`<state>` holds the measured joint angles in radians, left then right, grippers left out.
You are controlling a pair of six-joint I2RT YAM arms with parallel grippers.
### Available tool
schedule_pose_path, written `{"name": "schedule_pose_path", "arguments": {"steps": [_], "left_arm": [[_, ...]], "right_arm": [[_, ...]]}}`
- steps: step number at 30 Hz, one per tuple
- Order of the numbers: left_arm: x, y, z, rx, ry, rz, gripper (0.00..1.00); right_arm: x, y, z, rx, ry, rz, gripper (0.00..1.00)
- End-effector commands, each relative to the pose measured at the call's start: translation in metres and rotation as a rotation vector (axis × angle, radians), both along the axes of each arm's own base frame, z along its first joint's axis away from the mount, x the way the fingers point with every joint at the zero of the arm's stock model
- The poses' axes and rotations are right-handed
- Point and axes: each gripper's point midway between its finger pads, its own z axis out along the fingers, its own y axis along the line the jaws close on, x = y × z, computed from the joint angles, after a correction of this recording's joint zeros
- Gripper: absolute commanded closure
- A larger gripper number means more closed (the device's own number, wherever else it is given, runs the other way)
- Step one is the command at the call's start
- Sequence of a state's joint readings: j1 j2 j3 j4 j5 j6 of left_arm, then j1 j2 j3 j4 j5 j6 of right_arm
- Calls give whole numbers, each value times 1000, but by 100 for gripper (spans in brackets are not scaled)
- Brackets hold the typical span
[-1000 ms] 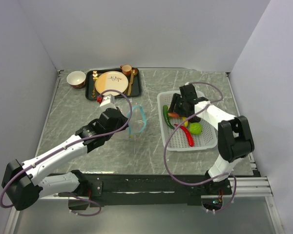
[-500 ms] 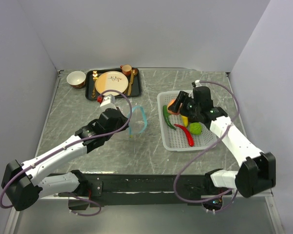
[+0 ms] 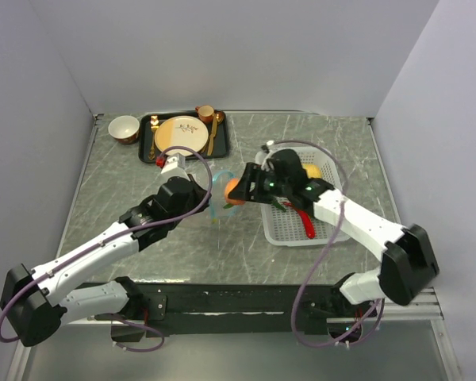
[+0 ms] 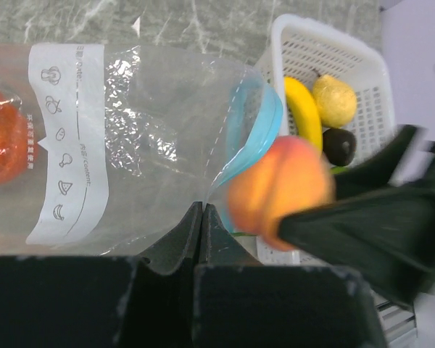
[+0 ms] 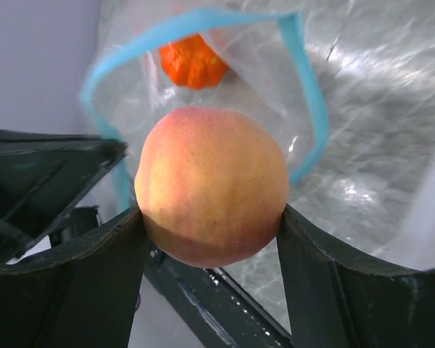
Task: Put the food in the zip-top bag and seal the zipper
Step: Place the fake fruit in the zipper food storage bag.
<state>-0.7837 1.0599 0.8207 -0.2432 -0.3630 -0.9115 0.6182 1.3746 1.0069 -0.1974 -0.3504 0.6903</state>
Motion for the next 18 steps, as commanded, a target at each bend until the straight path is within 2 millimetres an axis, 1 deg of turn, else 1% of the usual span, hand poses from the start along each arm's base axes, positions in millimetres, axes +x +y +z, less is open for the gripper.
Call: {"name": "schedule_pose_path", "arguments": {"steps": [1,2,3,4,5,6,7,8,10,11,12,13,14,15,16,17,18], "left_arm": [[0,-2,23,-92,-73,-9,98],[0,-2,23,-95,-75,-10,98],[-1,-3,22,-93,-74,-14,98],[-1,-2,22,-87,-72,-10,98],[-1,-1,22,-81,-69,-9,99],[-1,0,22,-78,-68,-5,99],[-1,1,24,-75,-71,-2,99],[-1,4,24,-73,-74,7,98],[-2,6,26,-79,-80,14,98],[-2,8,25,-77,-82,21,98],[-2,8,25,-80,-83,25,98],[-2,10,26,-82,-85,29,98],[-2,10,24,-79,-83,31,98],[-2,10,25,-80,-84,31,98],[-2,10,24,-79,-83,31,98],[-2,10,24,-77,-82,31,98],[-2,9,24,-77,-81,29,98]], "right_arm": [[14,50,27,87,-36,92,67],[17,58,16,62,-19,105,66],[18,64,17,63,-29,123,65],[17,73,22,67,-44,145,58],[20,75,17,52,-34,150,53],[20,77,18,45,-30,157,32],[20,76,16,36,-33,156,22],[22,71,18,20,-49,141,14],[26,59,14,-21,-65,91,6],[29,50,22,-27,-90,64,2],[28,40,17,-52,-77,43,0],[32,32,17,-68,-88,10,0],[35,19,25,-69,-110,-22,0],[35,8,20,-87,-103,-46,0],[37,-1,22,-89,-112,-70,0],[39,-15,32,-94,-140,-121,0],[44,-36,25,-125,-125,-180,0]]}}
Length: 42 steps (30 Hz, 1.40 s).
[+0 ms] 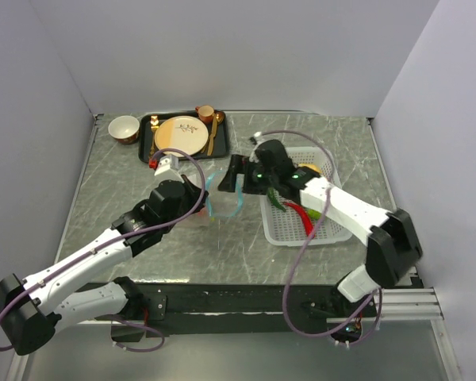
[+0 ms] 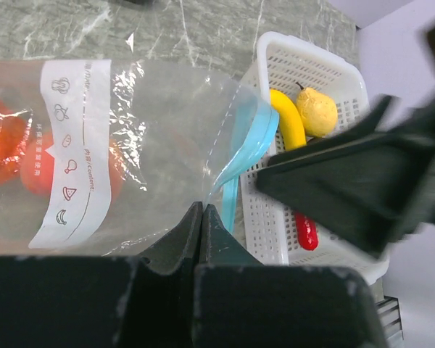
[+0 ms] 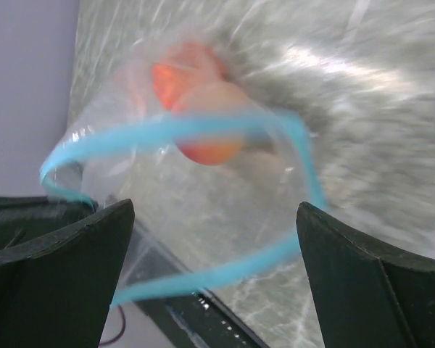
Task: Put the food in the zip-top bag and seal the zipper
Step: Place the fake fruit in the zipper food storage bag, then pick up the fake fruit from the bin.
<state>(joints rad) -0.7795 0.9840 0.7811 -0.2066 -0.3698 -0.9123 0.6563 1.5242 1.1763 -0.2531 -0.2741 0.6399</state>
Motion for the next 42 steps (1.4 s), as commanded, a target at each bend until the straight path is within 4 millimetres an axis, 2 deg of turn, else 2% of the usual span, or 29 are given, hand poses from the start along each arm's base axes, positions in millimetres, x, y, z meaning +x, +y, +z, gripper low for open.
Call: {"name": "schedule_pose_path", "arguments": {"steps": [1,2,3,5,6,9,12,15,16,17,18,20,23,24,26,27,28,30,32,35,37,41,42], "left_arm": [[2,2,9,-25,-25,19,98],[2,2,8,-23,-24,18,99],[2,1,8,-26,-23,18,98],[2,2,6,-23,-19,16,98],[2,2,6,-25,-21,18,98],[1,1,5,-22,-18,10,99],[1,2,2,-18,-9,13,99],[1,1,-1,-18,-4,9,99],[0,1,-2,-7,-2,3,99],[2,0,0,1,-5,2,99],[3,1,-4,23,2,5,99],[8,3,0,53,-13,10,99],[9,3,7,71,-24,5,99],[10,5,12,59,-36,14,99],[10,3,17,24,-54,17,99],[10,3,19,7,-58,22,99],[11,2,20,2,-59,25,99],[12,2,24,-5,-44,36,99],[12,0,29,-21,-46,34,99],[12,1,36,-59,-45,53,99],[11,-2,39,-57,-58,29,99],[11,4,26,-39,-58,50,99],[10,4,30,-66,-68,54,99]], "right_arm": [[20,-72,28,-54,-108,-225,0],[26,-93,36,-67,-133,-307,0],[30,-121,25,-110,-99,-388,0],[33,-153,21,-156,-83,-493,0],[34,-177,12,-217,-60,-563,0],[25,-203,-9,-338,-8,-621,0],[15,-209,-25,-388,23,-604,0],[8,-217,-29,-390,11,-641,0],[10,-229,-27,-419,-16,-705,0],[10,-235,-16,-404,-61,-738,0],[10,-238,-19,-387,-94,-757,0],[8,-240,-4,-304,-152,-770,0],[7,-240,-1,-282,-150,-736,0],[11,-239,5,-288,-168,-728,0],[17,-243,3,-331,-160,-731,0],[20,-244,11,-347,-160,-738,0],[24,-247,6,-372,-127,-764,0],[30,-248,14,-375,-119,-780,0],[34,-247,13,-361,-99,-806,0],[30,-259,29,-354,-97,-888,0],[26,-256,36,-322,-125,-862,0],[24,-262,25,-339,-168,-870,0],[26,-262,30,-331,-185,-867,0]]}}
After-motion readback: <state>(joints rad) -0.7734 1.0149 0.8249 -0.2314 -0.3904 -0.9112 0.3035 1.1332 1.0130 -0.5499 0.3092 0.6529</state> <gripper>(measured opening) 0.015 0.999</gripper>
